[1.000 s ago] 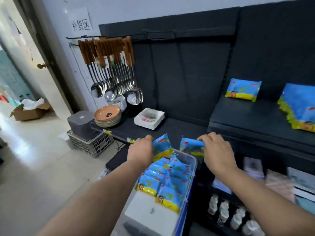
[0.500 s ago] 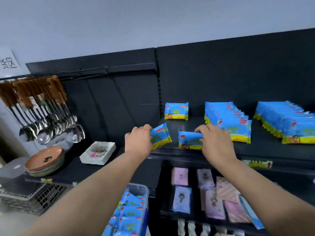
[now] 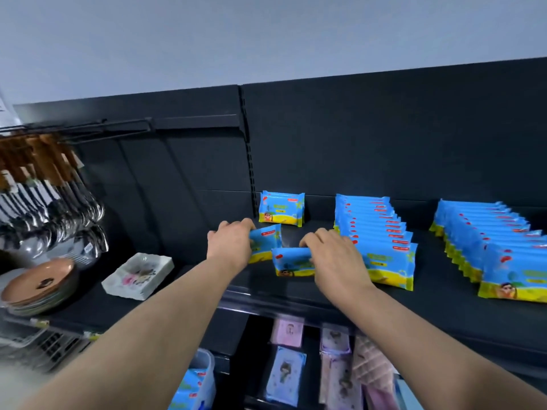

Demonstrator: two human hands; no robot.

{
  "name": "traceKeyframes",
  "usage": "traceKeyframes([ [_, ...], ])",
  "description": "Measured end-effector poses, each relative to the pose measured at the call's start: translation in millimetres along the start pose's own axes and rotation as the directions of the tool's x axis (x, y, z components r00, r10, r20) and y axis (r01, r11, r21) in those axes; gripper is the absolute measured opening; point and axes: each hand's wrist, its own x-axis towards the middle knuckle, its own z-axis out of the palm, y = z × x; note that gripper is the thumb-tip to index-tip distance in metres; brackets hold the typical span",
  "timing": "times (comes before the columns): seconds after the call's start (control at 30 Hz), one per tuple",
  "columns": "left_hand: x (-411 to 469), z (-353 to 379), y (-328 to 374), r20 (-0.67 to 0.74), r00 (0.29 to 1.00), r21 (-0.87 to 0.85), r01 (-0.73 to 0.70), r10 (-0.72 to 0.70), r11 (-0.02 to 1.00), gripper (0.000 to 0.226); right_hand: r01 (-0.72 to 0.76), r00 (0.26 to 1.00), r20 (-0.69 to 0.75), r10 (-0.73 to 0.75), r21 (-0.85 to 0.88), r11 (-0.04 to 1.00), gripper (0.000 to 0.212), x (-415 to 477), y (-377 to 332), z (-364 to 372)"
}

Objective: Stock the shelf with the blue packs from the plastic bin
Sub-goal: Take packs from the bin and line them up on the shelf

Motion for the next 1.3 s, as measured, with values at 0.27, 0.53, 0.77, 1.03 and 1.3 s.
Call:
traceKeyframes([
  [0.27,67,16,11,0.074,0.993,0.072,-0.095,0.089,0.993,0.033,-0.036,0.997,0.071,0.032,0.064,0.997,0.044,30,1,30],
  [0.53,147,45,18,0.142,0.960,0.029,-0.248,0.241,0.968,0.034,-0.159,0.987,0.052,0.155,0.090,0.983,0.042,74,3,58],
  [0.77,189,67,17,0.095,0.945,-0.048,-0.311,0.314,0.949,0.027,-0.202,0.978,0.061,0.199,0.047,0.978,0.044,103,2,76],
  [1.03,196,74,-7,-0.170,0.978,-0.355,-0.173,0.118,0.919,0.020,-0.181,0.981,0.065,0.182,-0.015,0.983,0.047,122,3,98],
  [1.3,172,81,-66,-0.140,0.990,-0.373,-0.063,0.011,0.926,0.030,-0.263,0.964,0.041,0.264,-0.026,0.965,0.041,177,7,119],
])
